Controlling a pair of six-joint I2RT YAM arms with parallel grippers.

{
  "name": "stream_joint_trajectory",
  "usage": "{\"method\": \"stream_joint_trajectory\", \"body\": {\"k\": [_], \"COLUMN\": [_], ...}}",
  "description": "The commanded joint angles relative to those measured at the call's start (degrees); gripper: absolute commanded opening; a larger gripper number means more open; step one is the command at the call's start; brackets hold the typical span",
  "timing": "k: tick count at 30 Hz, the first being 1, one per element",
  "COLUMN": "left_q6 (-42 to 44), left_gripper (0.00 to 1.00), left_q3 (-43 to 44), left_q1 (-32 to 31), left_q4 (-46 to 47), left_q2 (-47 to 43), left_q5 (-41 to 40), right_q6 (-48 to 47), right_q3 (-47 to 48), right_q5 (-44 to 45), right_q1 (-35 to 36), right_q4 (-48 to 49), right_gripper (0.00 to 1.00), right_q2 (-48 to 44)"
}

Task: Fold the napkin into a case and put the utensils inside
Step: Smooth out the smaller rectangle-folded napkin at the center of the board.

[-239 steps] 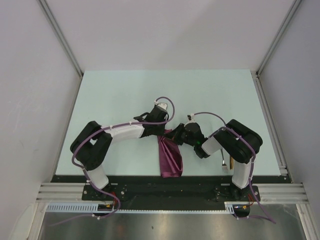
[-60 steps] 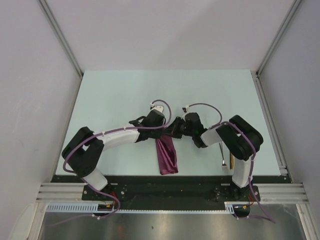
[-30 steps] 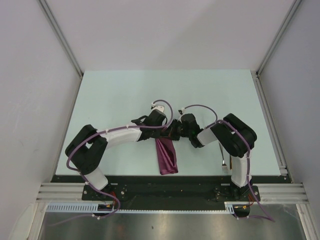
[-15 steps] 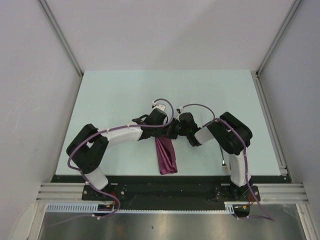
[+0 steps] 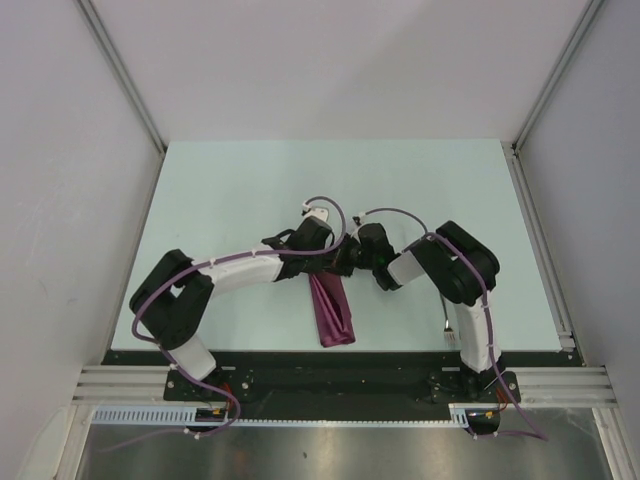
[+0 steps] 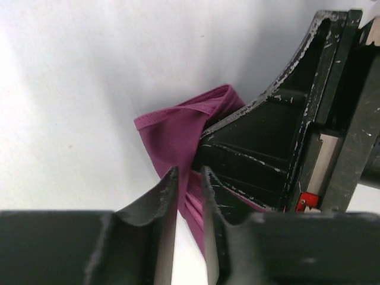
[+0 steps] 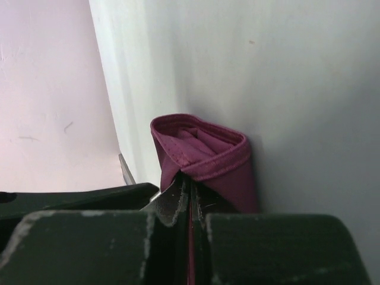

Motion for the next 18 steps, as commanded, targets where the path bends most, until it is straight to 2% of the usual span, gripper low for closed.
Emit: {"method": "stream_joint_trajectory", "body": {"k": [1,6,11,16,18], "left_q6": [-1.8,-3.3,-3.9,-5.4,-5.9], "left_gripper": [0.34,0.38,0.35,0.23,0.22], "left_q3": [0.4,-2.4,-3.2,-2.9,-3.5], "left_q1": [-0.8,-0.7,-0.7,-0.8,-0.8], "left_q4": [-0.7,-1.0,-0.9,0.2,0.1], "left_q2": [-6.1,-14.4,-16.2,-14.0,-13.9], "left_q5": [1.5,4.1,9.6,12.2,11.6], "right_q6": [-0.6,-2.6,-4.8,-8.9,-12.8], "right_q3": [-2.0,-2.5,-3.4,-8.0,-10.3], "right_q5": [-1.1,-3.4,-4.1,-4.1,-3.3], "right_q1": [-1.2,-2.2,-3.0,-5.3,-5.7], "right_q4": [-0.4,-5.1,-10.8,-15.5,-21.1], "right_gripper": [0.01,0.04,0.06,0.07,0.06], "right_q2": [-5.4,-9.2,-12.6,-19.1,-23.2]}}
